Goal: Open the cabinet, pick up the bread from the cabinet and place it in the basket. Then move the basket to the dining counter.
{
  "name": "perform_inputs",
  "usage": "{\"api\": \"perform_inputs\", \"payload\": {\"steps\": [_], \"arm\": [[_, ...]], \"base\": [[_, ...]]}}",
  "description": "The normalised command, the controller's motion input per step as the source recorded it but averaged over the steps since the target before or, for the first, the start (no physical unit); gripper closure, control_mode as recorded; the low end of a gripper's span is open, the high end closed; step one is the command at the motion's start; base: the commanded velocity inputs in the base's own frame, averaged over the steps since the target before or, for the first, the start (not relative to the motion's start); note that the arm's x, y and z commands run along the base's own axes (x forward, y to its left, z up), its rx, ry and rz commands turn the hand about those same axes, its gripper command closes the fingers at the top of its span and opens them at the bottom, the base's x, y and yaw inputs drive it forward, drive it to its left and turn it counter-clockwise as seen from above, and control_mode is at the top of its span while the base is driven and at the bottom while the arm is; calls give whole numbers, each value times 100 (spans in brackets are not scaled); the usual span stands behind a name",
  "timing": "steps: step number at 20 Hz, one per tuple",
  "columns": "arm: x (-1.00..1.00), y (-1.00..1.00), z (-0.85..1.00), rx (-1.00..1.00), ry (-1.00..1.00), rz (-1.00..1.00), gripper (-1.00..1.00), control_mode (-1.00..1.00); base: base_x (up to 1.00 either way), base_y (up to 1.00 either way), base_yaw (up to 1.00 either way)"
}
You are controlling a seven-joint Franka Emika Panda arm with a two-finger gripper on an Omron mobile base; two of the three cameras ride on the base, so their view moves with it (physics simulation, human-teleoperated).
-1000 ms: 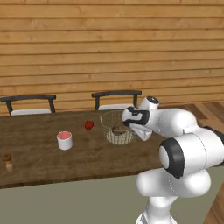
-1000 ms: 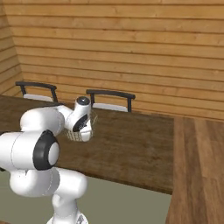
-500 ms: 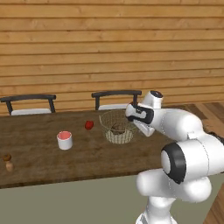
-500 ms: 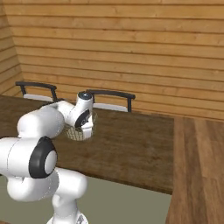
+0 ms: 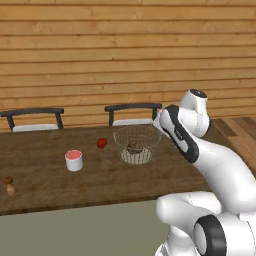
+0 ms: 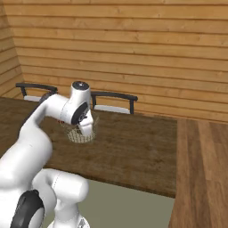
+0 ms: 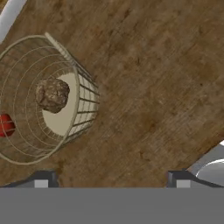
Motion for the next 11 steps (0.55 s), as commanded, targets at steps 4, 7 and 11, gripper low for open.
{"api": "perform_inputs", "payload": {"steps": [4, 7, 11], "arm": [[-100, -27, 25, -24, -13, 54, -100, -100], [-100, -5, 14, -30, -12, 52, -100, -100], [-100, -1, 6, -33, -13, 46, -100, -100]], "base": [[0, 0, 0], [0, 0, 0], [0, 0, 0]]}}
